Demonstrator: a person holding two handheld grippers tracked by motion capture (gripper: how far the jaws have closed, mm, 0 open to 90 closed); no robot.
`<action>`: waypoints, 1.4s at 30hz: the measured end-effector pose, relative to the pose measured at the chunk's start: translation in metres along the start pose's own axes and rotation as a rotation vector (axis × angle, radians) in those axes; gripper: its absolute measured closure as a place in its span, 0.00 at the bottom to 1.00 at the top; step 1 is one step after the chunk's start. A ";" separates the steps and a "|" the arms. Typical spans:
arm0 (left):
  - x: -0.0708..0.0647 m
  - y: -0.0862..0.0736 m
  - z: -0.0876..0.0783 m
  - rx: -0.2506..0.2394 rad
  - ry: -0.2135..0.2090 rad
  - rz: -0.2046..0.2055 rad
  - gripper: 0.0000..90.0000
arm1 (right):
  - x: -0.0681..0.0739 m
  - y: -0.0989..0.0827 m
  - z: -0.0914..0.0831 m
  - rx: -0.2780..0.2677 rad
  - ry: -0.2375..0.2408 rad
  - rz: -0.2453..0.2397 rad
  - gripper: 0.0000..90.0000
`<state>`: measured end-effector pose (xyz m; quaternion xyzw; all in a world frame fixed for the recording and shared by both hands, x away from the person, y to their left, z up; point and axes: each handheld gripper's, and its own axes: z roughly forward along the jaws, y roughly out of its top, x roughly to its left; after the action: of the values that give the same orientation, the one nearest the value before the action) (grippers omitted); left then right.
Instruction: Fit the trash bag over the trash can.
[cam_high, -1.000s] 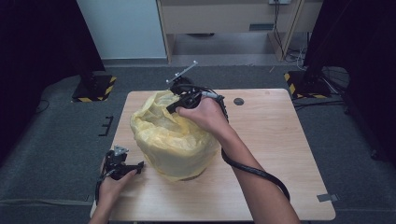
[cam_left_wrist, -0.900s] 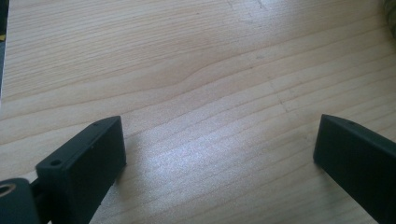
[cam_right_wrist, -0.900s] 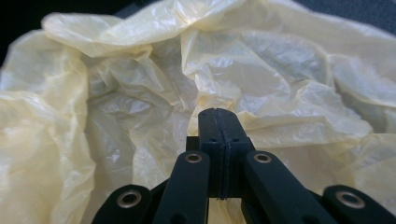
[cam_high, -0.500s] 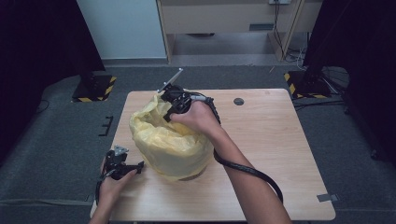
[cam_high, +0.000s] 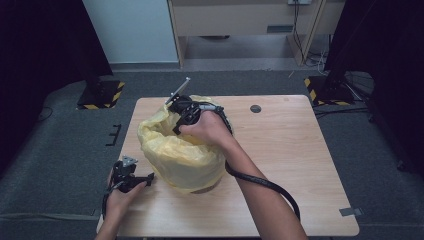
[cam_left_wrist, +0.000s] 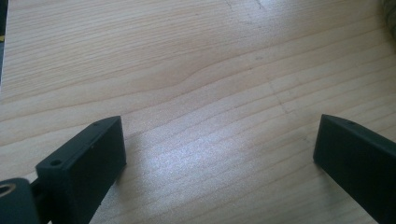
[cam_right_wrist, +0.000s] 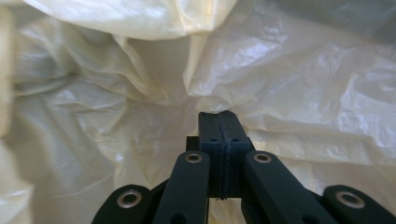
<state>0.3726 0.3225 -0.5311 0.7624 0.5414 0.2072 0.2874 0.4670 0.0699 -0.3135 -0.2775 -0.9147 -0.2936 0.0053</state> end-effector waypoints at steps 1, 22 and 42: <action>0.000 0.000 0.000 0.000 0.000 0.000 0.02 | 0.000 0.000 -0.003 -0.009 0.000 -0.001 1.00; 0.000 0.000 0.000 -0.001 0.000 -0.001 0.02 | 0.000 -0.011 -0.062 -0.219 0.057 0.036 0.99; 0.000 0.000 0.001 -0.003 0.001 -0.003 0.02 | -0.026 -0.048 -0.116 -0.376 0.024 0.117 1.00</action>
<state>0.3730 0.3219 -0.5314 0.7612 0.5421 0.2080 0.2888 0.4471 -0.0380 -0.2479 -0.3227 -0.8261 -0.4617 -0.0186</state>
